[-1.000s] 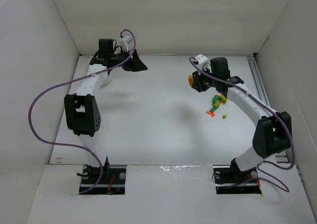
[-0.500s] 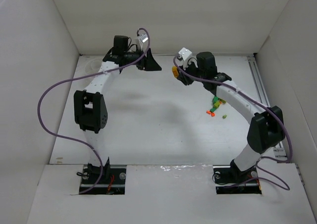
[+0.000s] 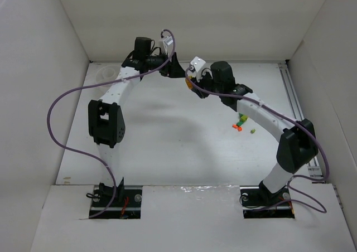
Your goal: Sort the legos into containers by color
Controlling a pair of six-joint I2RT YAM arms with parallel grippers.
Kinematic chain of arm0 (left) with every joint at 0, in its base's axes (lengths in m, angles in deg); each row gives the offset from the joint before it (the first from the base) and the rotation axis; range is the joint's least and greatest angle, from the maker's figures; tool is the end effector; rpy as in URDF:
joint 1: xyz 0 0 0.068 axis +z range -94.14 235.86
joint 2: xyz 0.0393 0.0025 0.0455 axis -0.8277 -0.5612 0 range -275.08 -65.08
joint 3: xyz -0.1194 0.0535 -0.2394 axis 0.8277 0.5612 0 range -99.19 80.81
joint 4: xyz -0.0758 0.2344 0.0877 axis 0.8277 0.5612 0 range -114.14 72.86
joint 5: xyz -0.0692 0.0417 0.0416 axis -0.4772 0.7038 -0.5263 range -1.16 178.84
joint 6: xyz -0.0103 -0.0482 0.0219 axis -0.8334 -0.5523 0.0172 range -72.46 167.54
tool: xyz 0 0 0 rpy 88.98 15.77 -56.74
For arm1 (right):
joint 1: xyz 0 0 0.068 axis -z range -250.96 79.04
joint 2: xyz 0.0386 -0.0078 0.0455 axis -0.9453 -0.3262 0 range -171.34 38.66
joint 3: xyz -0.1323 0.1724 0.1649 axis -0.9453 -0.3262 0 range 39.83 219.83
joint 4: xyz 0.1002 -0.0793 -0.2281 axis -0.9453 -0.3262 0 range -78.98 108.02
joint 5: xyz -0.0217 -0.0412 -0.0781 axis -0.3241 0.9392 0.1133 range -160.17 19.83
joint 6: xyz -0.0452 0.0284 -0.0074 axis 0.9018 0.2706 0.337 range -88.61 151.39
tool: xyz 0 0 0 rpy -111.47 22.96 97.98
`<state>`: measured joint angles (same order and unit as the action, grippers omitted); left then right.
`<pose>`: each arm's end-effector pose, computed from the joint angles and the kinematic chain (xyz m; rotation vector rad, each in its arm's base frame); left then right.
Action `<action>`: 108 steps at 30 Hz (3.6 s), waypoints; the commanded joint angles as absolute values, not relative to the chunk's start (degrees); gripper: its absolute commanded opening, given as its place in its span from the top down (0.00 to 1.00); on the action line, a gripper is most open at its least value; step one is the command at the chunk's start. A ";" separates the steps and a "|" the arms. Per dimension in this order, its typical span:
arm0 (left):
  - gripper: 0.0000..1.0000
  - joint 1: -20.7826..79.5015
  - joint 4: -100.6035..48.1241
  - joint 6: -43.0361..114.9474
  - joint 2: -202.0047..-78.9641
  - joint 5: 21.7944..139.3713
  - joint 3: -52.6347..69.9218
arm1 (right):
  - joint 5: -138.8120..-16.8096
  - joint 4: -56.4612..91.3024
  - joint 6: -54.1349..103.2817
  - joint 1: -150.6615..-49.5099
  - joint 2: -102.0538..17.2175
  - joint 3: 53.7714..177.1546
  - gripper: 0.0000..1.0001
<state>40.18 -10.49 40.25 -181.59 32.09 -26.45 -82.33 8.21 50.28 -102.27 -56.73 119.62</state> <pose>0.4497 -0.1571 0.3332 0.7996 1.8033 -1.2281 0.3337 0.2117 0.3215 -0.9783 1.7685 0.3513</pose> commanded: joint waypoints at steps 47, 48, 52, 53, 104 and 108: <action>0.50 37.49 -9.37 43.32 -184.96 27.85 -34.24 | -75.36 11.25 51.95 -103.92 -61.01 125.79 0.98; 0.50 37.49 -9.37 43.32 -184.96 27.85 -34.76 | -75.36 11.25 52.48 -103.92 -61.01 125.26 0.98; 0.50 36.96 -9.37 43.32 -184.96 27.85 -34.76 | -74.83 11.25 52.48 -104.45 -61.01 125.26 0.98; 0.55 36.96 -9.37 43.32 -184.96 27.85 -34.76 | -74.83 11.77 53.00 -104.45 -61.01 125.26 0.98; 1.00 55.24 -15.87 51.23 -167.38 85.05 -14.54 | -76.06 11.34 33.76 -89.77 -58.19 118.57 0.07; 1.00 55.24 -15.87 51.23 -170.01 89.89 -16.92 | -76.06 11.34 33.76 -89.77 -58.19 118.58 0.06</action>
<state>54.86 -14.46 50.80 -169.19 83.63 -13.10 -75.21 10.29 34.63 -90.09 -58.48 115.55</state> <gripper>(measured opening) 0.341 0.936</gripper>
